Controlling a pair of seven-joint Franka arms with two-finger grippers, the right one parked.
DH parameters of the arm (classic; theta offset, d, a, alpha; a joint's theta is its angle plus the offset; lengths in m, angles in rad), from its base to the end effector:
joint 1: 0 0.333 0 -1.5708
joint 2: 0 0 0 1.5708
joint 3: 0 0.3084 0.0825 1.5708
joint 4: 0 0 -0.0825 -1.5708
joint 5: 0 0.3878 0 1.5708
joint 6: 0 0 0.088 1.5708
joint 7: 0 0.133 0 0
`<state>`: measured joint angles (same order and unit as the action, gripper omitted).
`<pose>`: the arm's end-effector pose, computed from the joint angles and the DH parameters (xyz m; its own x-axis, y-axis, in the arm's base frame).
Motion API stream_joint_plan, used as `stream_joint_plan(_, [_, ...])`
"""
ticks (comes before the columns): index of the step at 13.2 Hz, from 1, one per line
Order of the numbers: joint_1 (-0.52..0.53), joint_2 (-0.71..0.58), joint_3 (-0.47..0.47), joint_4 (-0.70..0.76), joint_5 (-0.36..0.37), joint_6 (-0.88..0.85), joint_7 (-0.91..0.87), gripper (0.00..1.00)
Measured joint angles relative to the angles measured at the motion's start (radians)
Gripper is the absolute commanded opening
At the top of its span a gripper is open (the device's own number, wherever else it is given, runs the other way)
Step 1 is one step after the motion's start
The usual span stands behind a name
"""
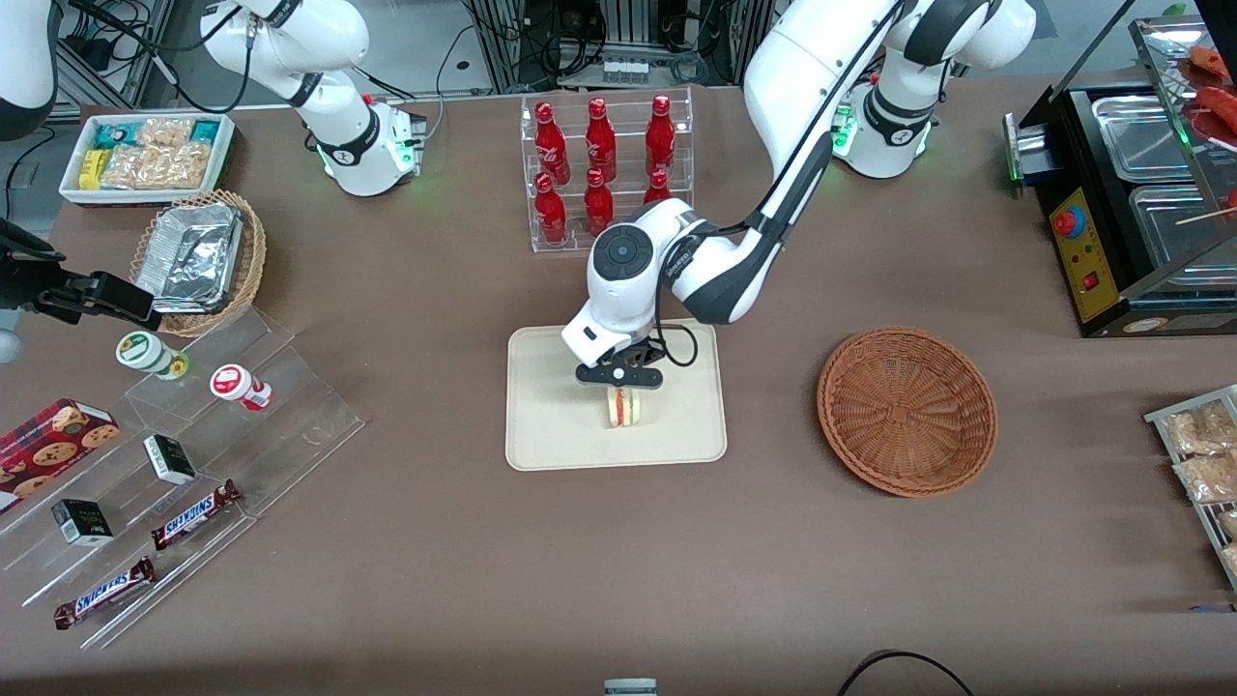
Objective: Place sandwich from basket to tray
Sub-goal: 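Carry the sandwich with the left gripper over the cream tray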
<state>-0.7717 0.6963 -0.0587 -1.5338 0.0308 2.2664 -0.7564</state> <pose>0.4846 -0.5204 0.2153 0.9967 -0.0785 0.0183 -0.0791 -0.9962 0.0355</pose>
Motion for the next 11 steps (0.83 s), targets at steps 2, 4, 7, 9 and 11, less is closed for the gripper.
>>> stream_joint_plan(2, [-0.005,0.011,0.000,0.001,0.000,0.022,0.000,0.00])
stream_joint_plan(4, [-0.010,0.019,0.000,0.002,0.000,0.031,0.000,0.00])
stream_joint_plan(7, [-0.015,0.032,0.000,0.004,0.003,0.037,0.000,0.77])
stream_joint_plan(9, [-0.016,0.035,0.000,0.006,0.010,0.038,0.000,1.00])
stream_joint_plan(11, [-0.016,0.035,0.000,0.011,0.013,0.038,0.000,1.00])
